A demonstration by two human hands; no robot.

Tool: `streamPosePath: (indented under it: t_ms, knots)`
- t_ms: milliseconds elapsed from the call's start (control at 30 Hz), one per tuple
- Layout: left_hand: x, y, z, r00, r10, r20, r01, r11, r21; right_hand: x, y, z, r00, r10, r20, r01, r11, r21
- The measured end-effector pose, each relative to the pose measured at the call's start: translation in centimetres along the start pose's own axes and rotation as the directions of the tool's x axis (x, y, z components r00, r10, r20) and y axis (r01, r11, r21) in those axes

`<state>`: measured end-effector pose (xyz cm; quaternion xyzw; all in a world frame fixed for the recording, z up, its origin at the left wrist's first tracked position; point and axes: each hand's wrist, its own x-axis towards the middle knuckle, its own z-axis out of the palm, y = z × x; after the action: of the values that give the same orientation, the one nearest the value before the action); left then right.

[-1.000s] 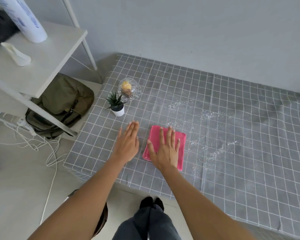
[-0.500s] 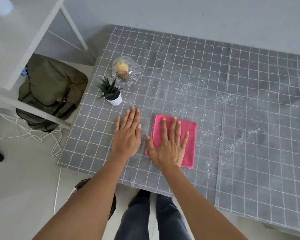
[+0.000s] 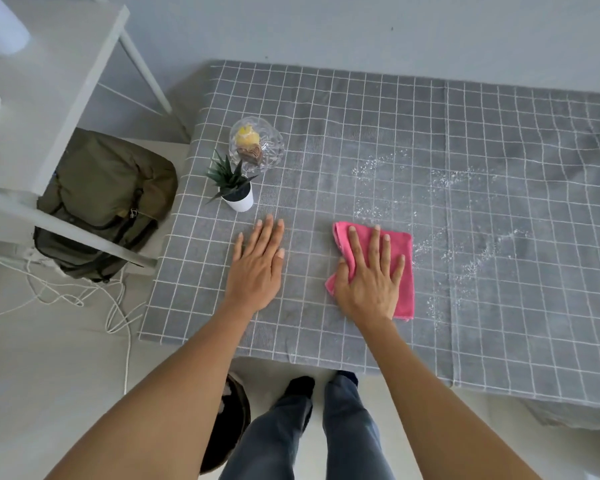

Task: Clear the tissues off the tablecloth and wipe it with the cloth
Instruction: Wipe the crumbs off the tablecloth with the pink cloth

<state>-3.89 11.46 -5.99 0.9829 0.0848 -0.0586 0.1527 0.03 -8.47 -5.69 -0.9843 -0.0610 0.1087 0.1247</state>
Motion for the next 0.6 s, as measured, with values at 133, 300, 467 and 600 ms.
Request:
streamPosePath:
  t_ms: [133,300,467,600]
  knots:
    - [-0.5,-1.8,-0.3,1.0,-0.01,-0.007,0.01,1.0,0.019,-0.1,2.2,-0.5,0.975,0.218,-0.043,-0.216,0.975,0.043]
    - [-0.9,-2.3,-0.1,0.999,-0.01,-0.043,0.01,1.0,-0.005,0.0,-0.5,0.0,0.949,0.31,-0.053,-0.304,0.948,0.095]
    - [-0.8,-2.3,0.0,0.998,-0.006,-0.07,0.006,1.0,-0.005,-1.4,-6.8,2.2,1.0,-0.025,0.004,0.025,1.0,-0.002]
    - [-0.9,-2.2,0.0,0.997,-0.003,-0.073,0.003,1.0,-0.003,-1.6,-6.7,2.5,0.99,-0.137,0.021,0.138,0.99,-0.004]
